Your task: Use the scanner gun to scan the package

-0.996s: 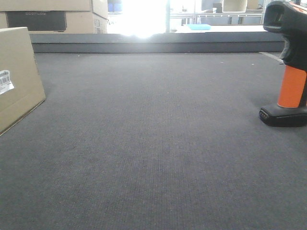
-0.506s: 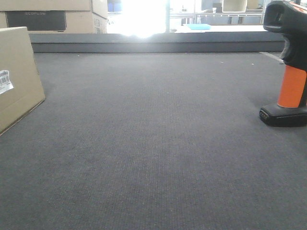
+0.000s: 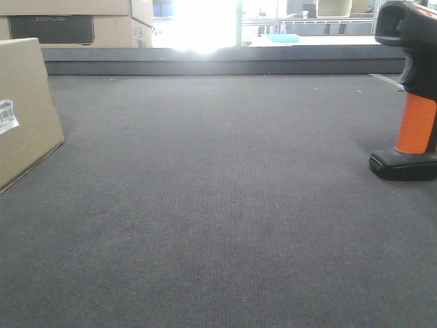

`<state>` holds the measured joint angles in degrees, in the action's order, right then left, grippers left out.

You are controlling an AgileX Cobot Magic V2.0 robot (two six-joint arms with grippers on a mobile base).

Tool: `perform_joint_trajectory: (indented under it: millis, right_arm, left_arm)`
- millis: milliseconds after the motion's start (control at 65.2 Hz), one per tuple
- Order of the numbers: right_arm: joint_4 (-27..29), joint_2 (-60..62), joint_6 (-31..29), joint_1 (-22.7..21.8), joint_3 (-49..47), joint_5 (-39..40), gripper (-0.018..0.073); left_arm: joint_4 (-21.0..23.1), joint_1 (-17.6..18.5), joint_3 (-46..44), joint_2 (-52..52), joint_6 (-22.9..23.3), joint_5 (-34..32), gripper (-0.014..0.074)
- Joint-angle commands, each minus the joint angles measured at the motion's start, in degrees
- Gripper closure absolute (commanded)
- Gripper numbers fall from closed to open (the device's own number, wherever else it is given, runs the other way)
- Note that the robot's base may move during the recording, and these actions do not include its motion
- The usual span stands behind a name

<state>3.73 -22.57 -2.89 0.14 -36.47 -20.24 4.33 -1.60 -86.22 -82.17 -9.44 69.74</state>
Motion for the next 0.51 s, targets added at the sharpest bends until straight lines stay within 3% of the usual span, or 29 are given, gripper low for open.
perform_joint_trajectory:
  millis: [0, 490]
  right_arm:
    - [-0.53, -0.35, -0.05, 0.02, -0.4, 0.65, -0.0009]
    - [-0.53, -0.35, -0.05, 0.02, -0.4, -0.46, -0.0009]
  left_arm:
    - [0.94, -0.98, -0.88, -2.33, -1.05, 0.22, -0.0005]
    - [0.06, -0.96, -0.2, -11.06, -2.29, 0.22, -0.0005]
